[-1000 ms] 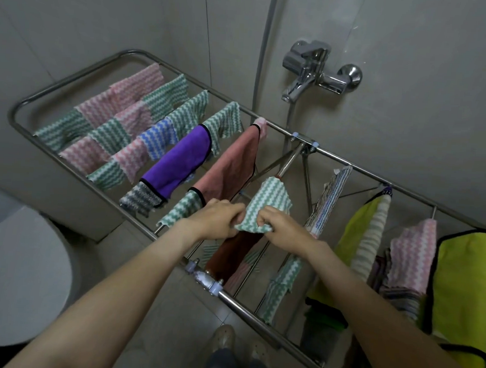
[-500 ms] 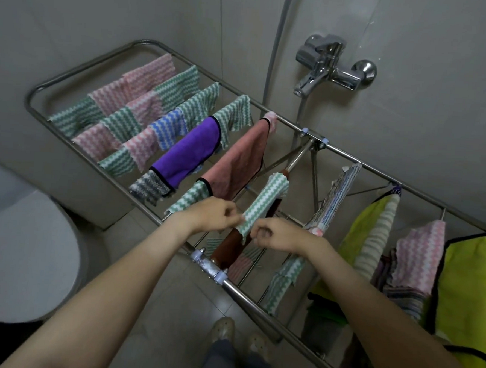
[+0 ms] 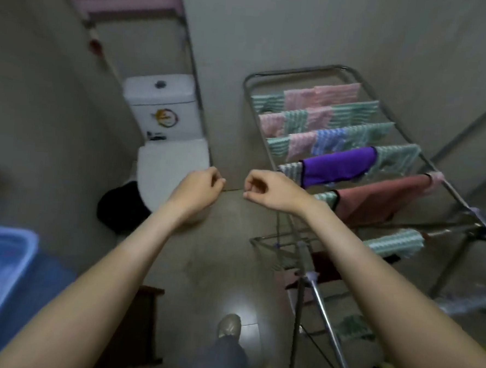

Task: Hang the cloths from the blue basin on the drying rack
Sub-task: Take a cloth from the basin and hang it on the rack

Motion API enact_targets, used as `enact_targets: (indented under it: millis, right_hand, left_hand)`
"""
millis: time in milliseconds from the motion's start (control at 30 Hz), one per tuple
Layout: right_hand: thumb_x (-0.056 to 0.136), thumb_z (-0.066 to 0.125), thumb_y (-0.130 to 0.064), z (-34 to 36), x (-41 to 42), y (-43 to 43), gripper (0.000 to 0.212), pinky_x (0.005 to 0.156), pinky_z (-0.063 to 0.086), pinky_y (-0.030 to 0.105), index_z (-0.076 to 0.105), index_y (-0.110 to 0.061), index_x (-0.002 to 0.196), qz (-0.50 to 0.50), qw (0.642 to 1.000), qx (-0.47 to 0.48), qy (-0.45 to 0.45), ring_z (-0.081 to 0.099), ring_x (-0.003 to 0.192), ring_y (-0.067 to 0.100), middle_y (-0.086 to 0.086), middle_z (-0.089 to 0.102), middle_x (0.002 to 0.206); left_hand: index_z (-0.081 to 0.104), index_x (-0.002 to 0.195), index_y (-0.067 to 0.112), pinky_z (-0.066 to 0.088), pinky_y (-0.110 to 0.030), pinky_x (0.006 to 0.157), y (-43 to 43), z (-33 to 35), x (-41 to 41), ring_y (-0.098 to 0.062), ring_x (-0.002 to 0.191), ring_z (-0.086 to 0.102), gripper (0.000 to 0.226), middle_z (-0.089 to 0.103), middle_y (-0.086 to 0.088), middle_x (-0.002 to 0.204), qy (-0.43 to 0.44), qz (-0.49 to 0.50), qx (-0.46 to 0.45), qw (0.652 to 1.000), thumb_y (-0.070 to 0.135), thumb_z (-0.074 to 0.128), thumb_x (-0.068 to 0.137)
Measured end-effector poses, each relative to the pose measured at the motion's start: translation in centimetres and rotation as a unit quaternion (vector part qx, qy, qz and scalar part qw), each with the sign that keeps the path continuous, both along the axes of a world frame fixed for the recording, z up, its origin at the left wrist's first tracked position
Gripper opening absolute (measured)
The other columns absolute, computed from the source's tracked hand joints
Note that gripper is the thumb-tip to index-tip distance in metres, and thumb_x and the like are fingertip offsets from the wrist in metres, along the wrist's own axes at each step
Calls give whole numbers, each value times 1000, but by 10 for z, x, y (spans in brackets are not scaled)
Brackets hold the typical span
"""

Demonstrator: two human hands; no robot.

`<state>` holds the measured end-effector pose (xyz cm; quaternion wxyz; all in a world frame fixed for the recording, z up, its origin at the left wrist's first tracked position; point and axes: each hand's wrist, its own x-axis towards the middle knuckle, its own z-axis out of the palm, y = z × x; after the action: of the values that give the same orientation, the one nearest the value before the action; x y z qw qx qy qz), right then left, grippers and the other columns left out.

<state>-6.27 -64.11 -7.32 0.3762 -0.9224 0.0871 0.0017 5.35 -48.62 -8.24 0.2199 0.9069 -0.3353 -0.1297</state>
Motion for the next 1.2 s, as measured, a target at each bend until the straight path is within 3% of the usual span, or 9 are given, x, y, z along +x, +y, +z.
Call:
enact_targets:
  millis: [333, 433, 567, 633, 733, 867, 933, 1033, 1200]
  right_hand:
    - [84, 68, -23, 20, 167, 177, 26, 77, 44, 27, 58, -18, 107, 255, 967, -13, 17, 58, 84, 17, -3, 60, 95]
    - [84, 68, -18, 18, 215, 246, 32, 74, 39, 20, 57, -11, 113, 324, 946, -15, 14, 55, 82, 15, 0, 58, 98]
    - [82, 67, -12, -2, 259, 349, 32, 85, 43, 27, 58, -9, 112, 416, 908, -30, 34, 56, 89, 18, 9, 63, 104]
    - [84, 65, -8, -20, 274, 398, 36, 85, 41, 26, 55, -7, 118, 464, 882, -55, 70, 55, 90, 18, 13, 62, 109]
    - [86, 62, -11, -48, 281, 456, 47, 93, 40, 29, 47, -7, 130, 525, 829, -144, 125, 55, 112, 28, 15, 56, 127]
    - [80, 71, -20, -86, 286, 504, 68, 97, 45, 36, 37, -12, 138, 596, 718, -287, 214, 52, 119, 30, 12, 49, 136]
    - [80, 68, -18, -104, 286, 518, 65, 94, 50, 39, 41, -10, 138, 618, 667, -354, 219, 55, 115, 31, 12, 54, 131]
    - [87, 56, -10, -118, 280, 530, 43, 94, 49, 37, 52, -2, 129, 642, 601, -423, 217, 56, 114, 31, 14, 58, 127]
    - [84, 54, -14, -122, 289, 543, 35, 94, 50, 41, 60, -6, 117, 662, 606, -412, 157, 58, 111, 32, 14, 59, 125]
  left_hand:
    - [62, 99, 11, 38, -28, 75, 212, 9, 81, -29, 103, 59, 18, 67, -12, 104, 20, 293, -4, 956, 24, 51, 94]
    - [62, 97, 9, 42, -32, 81, 277, 2, 95, -31, 99, 60, 18, 68, -15, 101, 42, 355, -7, 934, 18, 47, 93]
    - [61, 80, 18, 51, -34, 80, 365, -9, 96, -27, 83, 66, 17, 70, -13, 91, 79, 449, -64, 888, 11, 49, 91]
    - [60, 79, 19, 48, -28, 74, 405, -17, 91, -22, 79, 64, 18, 70, -11, 90, 94, 484, -56, 868, 9, 49, 89]
    - [63, 93, 12, 43, -29, 80, 451, -33, 78, -28, 98, 62, 14, 68, -14, 105, 143, 510, 3, 848, 11, 49, 91]
    - [61, 112, 10, 36, -20, 83, 481, -58, 56, -24, 115, 54, 23, 58, -10, 129, 228, 518, 51, 823, 13, 55, 90]
    - [59, 118, 11, 39, -22, 88, 485, -65, 46, -23, 115, 53, 28, 56, -9, 129, 267, 529, 52, 804, 15, 57, 90]
    - [57, 121, 13, 43, -29, 95, 489, -68, 35, -24, 115, 53, 32, 55, -8, 130, 297, 550, 41, 780, 17, 59, 89]
    - [45, 137, 18, 37, -25, 97, 489, -64, 28, -24, 123, 48, 48, 49, -10, 137, 314, 556, 15, 770, 16, 58, 91]
